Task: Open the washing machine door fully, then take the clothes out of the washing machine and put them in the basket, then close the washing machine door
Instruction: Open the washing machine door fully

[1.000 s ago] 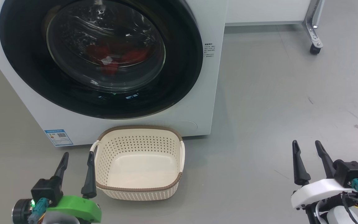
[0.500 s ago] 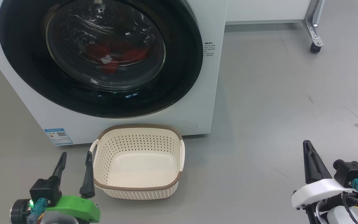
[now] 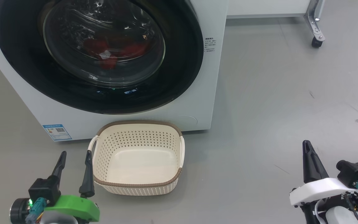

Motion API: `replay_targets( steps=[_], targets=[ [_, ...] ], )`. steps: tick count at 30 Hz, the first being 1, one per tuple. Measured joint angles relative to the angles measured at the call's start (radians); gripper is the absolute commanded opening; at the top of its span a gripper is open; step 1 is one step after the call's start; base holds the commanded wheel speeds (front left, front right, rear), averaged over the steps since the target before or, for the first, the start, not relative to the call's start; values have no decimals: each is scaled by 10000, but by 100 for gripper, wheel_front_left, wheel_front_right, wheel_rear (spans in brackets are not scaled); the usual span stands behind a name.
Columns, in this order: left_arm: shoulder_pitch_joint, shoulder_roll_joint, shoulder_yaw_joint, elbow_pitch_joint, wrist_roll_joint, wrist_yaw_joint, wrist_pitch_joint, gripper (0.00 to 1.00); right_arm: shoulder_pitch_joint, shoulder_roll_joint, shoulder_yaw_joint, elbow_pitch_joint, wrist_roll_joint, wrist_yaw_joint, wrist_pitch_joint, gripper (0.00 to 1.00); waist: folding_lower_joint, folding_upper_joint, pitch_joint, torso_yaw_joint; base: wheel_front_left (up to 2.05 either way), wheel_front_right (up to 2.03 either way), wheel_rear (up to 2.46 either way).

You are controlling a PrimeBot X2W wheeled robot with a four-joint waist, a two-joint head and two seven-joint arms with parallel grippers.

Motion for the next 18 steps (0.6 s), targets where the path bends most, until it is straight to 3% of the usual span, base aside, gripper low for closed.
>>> replay_targets(
  steps=[6, 18],
  targets=[
    [-58, -29, 19, -59, 90, -40, 0, 100, -57, 679, -635, 77, 1998, 247, 69, 0, 0, 0, 253, -2, 0, 0, 0],
    [-641, -77, -36, -349, 268, -134, 0, 100, -1305, 825, -1576, 81, 6044, 410, 1699, 0, 0, 0, 1114, 96, 0, 0, 0]
  ],
)
